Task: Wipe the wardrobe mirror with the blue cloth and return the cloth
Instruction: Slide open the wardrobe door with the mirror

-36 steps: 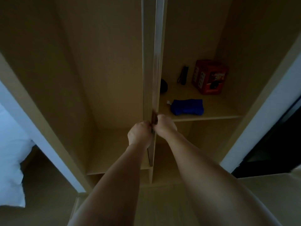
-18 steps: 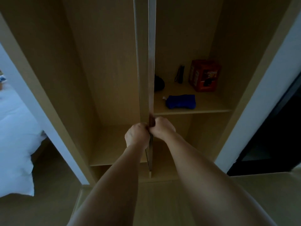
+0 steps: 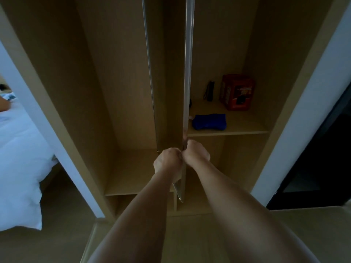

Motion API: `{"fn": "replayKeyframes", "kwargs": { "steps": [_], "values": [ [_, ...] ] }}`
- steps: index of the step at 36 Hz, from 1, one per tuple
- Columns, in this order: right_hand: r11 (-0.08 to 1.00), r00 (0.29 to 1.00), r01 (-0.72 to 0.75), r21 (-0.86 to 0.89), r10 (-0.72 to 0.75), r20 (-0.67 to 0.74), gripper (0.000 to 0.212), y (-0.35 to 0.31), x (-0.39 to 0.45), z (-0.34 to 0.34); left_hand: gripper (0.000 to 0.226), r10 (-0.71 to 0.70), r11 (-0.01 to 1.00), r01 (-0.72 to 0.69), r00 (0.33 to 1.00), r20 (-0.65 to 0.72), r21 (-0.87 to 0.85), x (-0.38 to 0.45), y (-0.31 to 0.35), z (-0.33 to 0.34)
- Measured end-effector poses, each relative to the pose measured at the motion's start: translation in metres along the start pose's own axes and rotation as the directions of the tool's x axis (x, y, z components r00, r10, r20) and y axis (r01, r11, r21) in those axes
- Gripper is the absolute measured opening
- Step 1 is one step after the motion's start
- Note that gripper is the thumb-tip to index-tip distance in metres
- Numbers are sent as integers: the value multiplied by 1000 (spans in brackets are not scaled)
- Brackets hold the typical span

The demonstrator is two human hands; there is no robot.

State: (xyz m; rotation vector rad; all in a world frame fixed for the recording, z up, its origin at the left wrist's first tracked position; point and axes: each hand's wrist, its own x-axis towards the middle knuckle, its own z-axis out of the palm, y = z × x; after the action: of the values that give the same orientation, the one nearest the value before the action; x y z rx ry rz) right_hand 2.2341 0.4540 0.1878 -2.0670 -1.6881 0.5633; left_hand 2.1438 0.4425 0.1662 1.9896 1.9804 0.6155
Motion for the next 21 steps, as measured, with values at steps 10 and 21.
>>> {"fn": "replayKeyframes", "kwargs": {
  "steps": [10, 21],
  "values": [
    [986, 974, -169, 10, 169, -154, 11, 13, 27, -7, 31, -70, 998, 70, 997, -33, -7, 27, -12, 10],
    [954, 923, -295, 42, 296, -245, 16, 20, 70, -25, 27, -255, 965, 247, 962, -99, -89, 81, -21, 11]
  ]
}}
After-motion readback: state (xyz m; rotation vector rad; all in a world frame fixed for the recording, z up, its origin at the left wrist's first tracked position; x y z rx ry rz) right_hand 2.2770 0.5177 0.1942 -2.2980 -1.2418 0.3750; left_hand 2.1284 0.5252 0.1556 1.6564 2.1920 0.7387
